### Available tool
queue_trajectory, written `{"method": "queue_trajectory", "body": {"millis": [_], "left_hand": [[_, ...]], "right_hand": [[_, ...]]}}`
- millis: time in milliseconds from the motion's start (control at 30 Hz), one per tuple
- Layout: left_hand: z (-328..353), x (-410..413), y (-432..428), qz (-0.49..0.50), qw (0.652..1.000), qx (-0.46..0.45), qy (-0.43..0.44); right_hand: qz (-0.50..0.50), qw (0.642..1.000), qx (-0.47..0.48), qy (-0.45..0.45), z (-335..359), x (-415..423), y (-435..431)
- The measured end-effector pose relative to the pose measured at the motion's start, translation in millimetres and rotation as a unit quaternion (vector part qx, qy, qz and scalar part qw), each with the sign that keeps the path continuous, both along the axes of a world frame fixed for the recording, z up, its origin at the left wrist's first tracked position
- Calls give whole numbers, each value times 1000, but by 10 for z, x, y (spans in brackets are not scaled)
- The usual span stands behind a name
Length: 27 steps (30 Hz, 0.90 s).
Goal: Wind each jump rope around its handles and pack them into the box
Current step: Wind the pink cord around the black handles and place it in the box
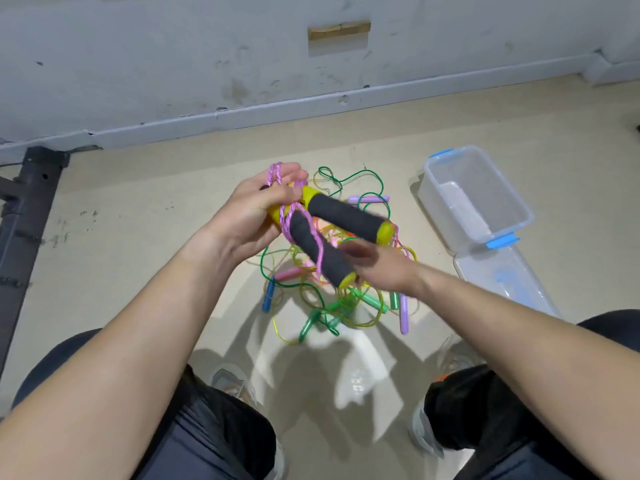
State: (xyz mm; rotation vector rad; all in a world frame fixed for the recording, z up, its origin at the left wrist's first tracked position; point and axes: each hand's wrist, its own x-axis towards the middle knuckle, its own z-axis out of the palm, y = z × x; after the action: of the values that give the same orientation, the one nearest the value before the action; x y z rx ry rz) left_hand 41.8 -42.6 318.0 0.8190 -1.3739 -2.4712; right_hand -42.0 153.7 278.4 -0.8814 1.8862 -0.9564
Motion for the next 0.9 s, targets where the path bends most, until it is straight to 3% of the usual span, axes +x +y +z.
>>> {"method": "queue_trajectory", "body": {"millis": [100, 233, 433, 600, 767, 900], "left_hand": [[16, 76, 11, -141, 988, -64, 5], [45, 112, 59, -264, 943, -203, -22], [18, 122, 113, -302, 893, -330, -51], [-22, 144, 69, -306, 861, -402, -67], [-50, 190, -23, -302, 878, -363, -76], [-7, 187, 53, -321, 892, -314, -52]], "right_hand": [[-28, 999, -9, -20, 65, -259, 26], [-30, 997, -13, -70, 186, -333, 3], [-13, 996, 34, -81, 280, -342, -5], [-51, 982, 67, -167, 257, -220, -52], [64, 978, 144, -138, 176, -275, 32], [-73, 989, 59, -111, 108, -343, 11]]}}
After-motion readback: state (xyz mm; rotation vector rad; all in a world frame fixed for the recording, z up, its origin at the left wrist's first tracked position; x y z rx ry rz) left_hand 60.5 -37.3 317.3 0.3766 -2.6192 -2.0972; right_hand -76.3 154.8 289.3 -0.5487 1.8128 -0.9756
